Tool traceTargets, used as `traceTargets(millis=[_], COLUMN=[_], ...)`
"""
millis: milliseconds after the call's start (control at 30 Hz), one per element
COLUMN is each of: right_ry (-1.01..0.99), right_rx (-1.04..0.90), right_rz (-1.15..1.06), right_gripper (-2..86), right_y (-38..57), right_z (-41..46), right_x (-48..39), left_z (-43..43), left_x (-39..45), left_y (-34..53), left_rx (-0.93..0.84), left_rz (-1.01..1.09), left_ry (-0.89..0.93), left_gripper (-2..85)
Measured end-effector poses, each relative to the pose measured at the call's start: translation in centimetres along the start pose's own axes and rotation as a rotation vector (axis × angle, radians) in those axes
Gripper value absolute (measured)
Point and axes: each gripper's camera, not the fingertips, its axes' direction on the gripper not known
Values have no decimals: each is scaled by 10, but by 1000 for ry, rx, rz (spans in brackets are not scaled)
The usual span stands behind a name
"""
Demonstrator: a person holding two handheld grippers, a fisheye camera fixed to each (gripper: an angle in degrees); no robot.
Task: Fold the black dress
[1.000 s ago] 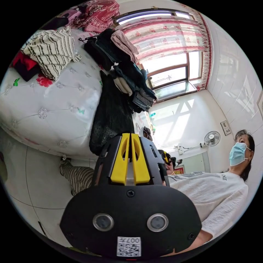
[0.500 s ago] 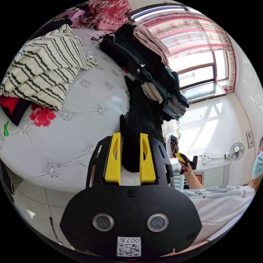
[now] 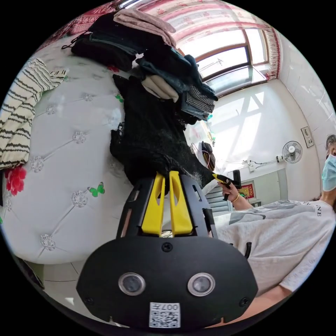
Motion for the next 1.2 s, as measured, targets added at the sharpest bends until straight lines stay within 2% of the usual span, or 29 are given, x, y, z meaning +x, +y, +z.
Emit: traceTargets(millis=[133, 233, 367, 467, 600, 733, 833, 1033, 1200], right_ry=[-131, -184, -229, -157, -135, -219, -226, -287, -261], right_rx=[212, 234, 157, 82, 79, 265, 399, 475, 405], right_rz=[-219, -329, -278, -200, -123, -239, -386, -611, -621], right_gripper=[-2, -2, -3, -3, -3, -3, -3, -3, -3], right_y=[-1, 15, 28, 12, -60, -124, -130, -77, -11], right_z=[-92, -131, -134, -113, -94, -137, -186, -246, -237], right_x=[-66, -96, -90, -76, -77, -136, -187, -230, -205], left_z=[-62, -91, -89, -64, -39, -83, -137, -193, -181], left_x=[61, 91, 86, 49, 26, 80, 143, 221, 211], left_y=[-15, -9, 0, -18, -102, -192, -213, -166, -95], left_rx=[100, 63, -21, -72, -97, 84, 202, 253, 174], left_rz=[132, 187, 148, 16, -33, 115, 299, 564, 546], left_ry=[127, 145, 105, 149, 133, 204, 205, 151, 107], left_gripper=[-7, -7, -8, -8, -9, -9, -9, -9, -9])
